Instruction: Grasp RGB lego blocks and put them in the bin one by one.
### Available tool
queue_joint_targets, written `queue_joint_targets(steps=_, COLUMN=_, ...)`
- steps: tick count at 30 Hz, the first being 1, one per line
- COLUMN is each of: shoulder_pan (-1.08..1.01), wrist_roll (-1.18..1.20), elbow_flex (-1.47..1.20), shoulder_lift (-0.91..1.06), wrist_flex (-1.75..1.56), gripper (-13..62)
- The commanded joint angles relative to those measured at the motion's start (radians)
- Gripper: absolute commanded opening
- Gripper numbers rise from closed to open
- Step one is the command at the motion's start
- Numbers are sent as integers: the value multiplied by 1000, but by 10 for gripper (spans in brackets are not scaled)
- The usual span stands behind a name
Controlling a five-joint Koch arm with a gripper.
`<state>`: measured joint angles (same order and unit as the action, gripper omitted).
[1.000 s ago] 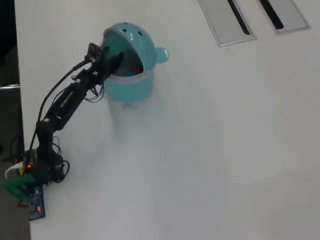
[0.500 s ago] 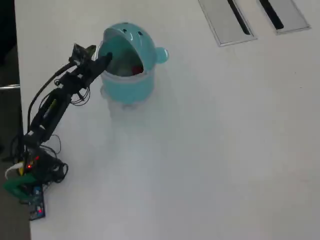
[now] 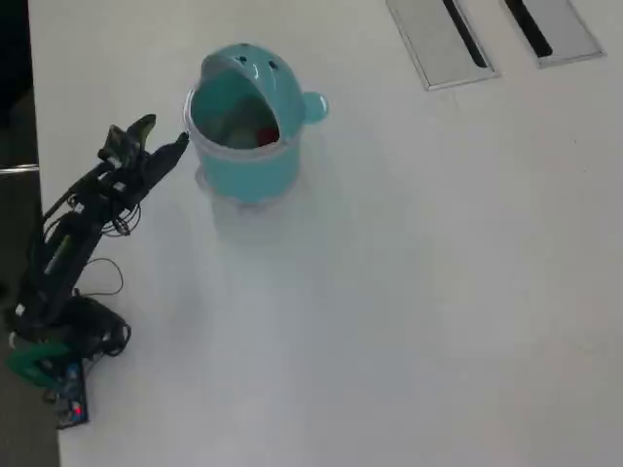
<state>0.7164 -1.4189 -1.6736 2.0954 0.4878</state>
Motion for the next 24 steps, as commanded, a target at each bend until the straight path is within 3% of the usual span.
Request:
queue_joint_targets(steps=1, shoulder_pan=-8, wrist_roll=41, elbow_flex=5, shoulder_lift=92, wrist_flex=-26, gripper=287)
queue_joint_targets(steps=7, shoulder_pan=-8, wrist_roll=118, elbow_flex=-173, shoulder_lift=268, wrist_flex=-80, gripper=289)
queue_joint_targets(steps=10, shoulder_pan=-78, wrist_roll=218, elbow_flex=-164, shoulder_lift=272, wrist_flex=-80, gripper=330)
queue_joint_targets(steps=18, shoulder_pan=-222, wrist_roll=615, elbow_flex=-55, shoulder_lift=272, wrist_flex=-106, gripper=331)
queue_joint_targets(steps=24, shoulder_pan=-410, wrist_roll=867, elbow_flex=-140, shoulder_lift=272, wrist_flex=-265, gripper=331)
